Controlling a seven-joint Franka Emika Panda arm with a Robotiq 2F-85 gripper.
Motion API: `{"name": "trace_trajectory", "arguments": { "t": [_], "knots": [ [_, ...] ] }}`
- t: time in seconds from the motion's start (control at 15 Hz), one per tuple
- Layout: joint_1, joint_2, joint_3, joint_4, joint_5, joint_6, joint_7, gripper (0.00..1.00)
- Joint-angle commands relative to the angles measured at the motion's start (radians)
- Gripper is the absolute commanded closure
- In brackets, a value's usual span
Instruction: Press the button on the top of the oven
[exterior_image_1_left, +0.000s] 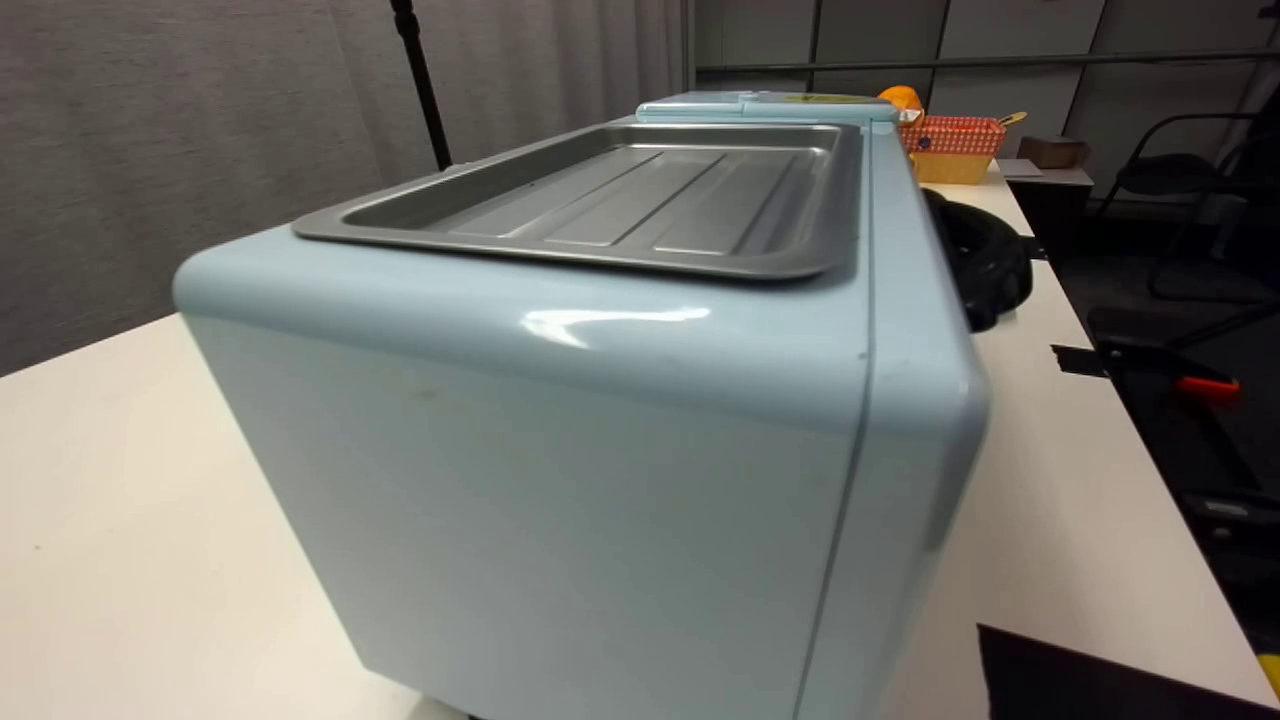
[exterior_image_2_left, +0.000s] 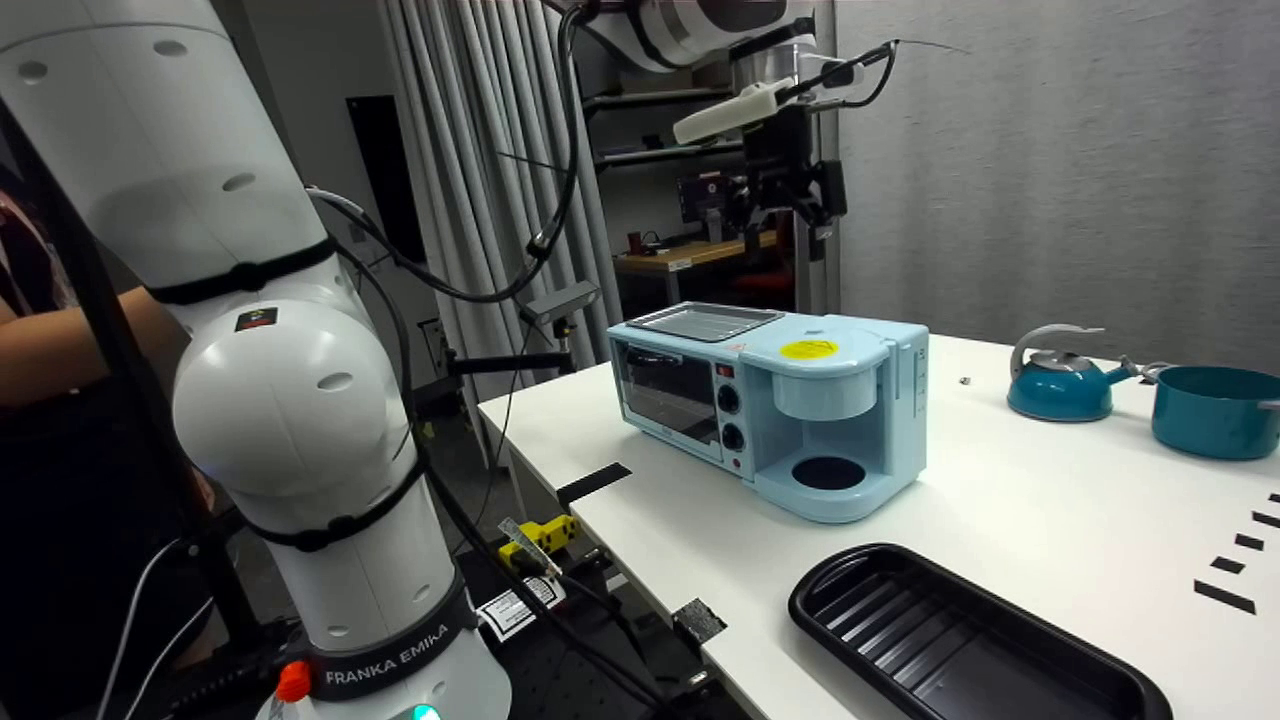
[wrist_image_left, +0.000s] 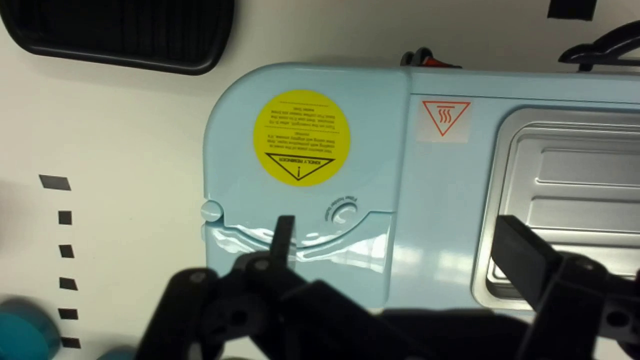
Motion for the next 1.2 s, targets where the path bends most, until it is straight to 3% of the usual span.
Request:
{"name": "trace_trajectory", "arguments": {
  "t": [0.0,0.33,0.4,1.13],
  "knots": [
    [0.011,0.077,-0.015,0.090,-0.005,-0.028,0.028,0.00],
    [0.009,0.136,-0.022,0.137,0.008,-0.029,0.072,0.00],
    [0.013,0.102,-0.020,0.090,0.000,-0.003,0.047,0.00],
    [0.015,0.104,-0.021,0.074,0.008,-0.009,0.046,0.00]
  ]
}}
